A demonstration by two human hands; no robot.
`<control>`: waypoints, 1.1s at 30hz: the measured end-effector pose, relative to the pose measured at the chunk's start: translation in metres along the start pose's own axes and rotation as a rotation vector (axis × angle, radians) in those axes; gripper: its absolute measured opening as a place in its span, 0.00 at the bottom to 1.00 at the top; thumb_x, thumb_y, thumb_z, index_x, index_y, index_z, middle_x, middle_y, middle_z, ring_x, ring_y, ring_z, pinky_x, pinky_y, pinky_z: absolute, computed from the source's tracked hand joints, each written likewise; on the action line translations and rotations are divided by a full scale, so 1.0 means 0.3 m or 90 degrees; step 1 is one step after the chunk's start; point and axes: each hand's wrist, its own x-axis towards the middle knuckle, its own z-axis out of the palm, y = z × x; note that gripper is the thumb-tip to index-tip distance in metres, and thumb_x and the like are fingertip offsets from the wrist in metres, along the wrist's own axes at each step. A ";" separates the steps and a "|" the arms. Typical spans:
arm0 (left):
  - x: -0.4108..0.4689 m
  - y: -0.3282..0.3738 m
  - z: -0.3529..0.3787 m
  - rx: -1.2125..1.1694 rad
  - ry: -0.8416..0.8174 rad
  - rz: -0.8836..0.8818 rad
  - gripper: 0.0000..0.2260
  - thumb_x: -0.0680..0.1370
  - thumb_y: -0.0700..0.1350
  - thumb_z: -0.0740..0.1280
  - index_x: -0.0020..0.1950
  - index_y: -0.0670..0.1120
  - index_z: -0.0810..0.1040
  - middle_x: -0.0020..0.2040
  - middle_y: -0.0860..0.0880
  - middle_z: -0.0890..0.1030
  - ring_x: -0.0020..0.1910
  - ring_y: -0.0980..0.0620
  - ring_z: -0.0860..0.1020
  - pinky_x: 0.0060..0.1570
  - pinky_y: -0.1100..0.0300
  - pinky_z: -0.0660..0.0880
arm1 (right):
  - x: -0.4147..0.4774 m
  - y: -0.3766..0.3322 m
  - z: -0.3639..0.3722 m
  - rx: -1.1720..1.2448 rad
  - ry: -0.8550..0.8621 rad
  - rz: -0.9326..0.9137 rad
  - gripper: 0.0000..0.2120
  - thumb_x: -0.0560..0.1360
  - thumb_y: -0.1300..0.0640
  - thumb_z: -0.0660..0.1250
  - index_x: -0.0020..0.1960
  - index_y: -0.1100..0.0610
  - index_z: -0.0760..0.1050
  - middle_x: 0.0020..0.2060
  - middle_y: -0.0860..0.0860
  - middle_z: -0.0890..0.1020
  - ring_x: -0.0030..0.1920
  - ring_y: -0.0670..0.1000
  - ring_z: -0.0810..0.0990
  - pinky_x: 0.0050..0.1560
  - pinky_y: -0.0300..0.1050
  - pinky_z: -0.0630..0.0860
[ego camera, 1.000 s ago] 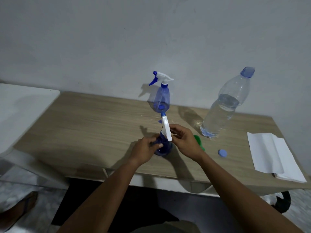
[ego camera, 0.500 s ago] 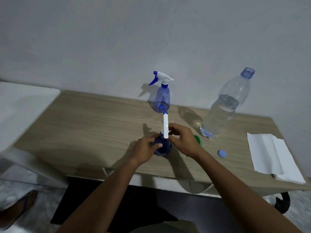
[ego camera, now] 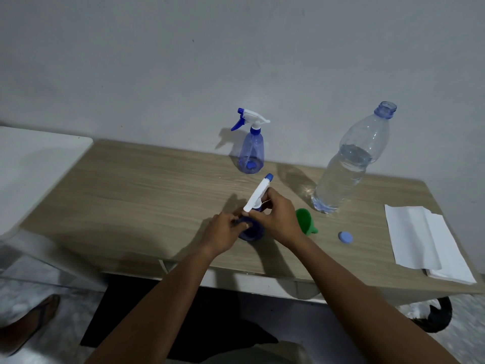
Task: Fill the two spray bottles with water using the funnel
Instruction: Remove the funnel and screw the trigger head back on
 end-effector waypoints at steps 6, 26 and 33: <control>-0.004 0.007 -0.005 0.005 -0.005 0.006 0.12 0.75 0.56 0.70 0.52 0.49 0.85 0.41 0.48 0.86 0.42 0.51 0.83 0.46 0.51 0.80 | -0.021 0.042 -0.028 0.107 -0.019 0.001 0.20 0.66 0.52 0.83 0.53 0.53 0.79 0.46 0.48 0.87 0.48 0.49 0.86 0.53 0.52 0.83; -0.005 0.005 -0.012 -0.008 0.011 0.029 0.11 0.76 0.51 0.72 0.58 0.51 0.85 0.46 0.48 0.87 0.47 0.51 0.84 0.46 0.56 0.78 | -0.006 0.046 0.023 0.157 0.011 0.012 0.19 0.67 0.55 0.82 0.52 0.52 0.76 0.47 0.48 0.85 0.47 0.51 0.84 0.50 0.50 0.83; -0.008 0.012 -0.011 -0.006 0.035 0.020 0.10 0.76 0.53 0.73 0.50 0.48 0.86 0.41 0.46 0.86 0.42 0.49 0.82 0.43 0.56 0.73 | -0.008 0.068 -0.033 0.204 -0.059 -0.036 0.17 0.77 0.67 0.72 0.65 0.59 0.77 0.56 0.52 0.85 0.57 0.50 0.83 0.59 0.43 0.79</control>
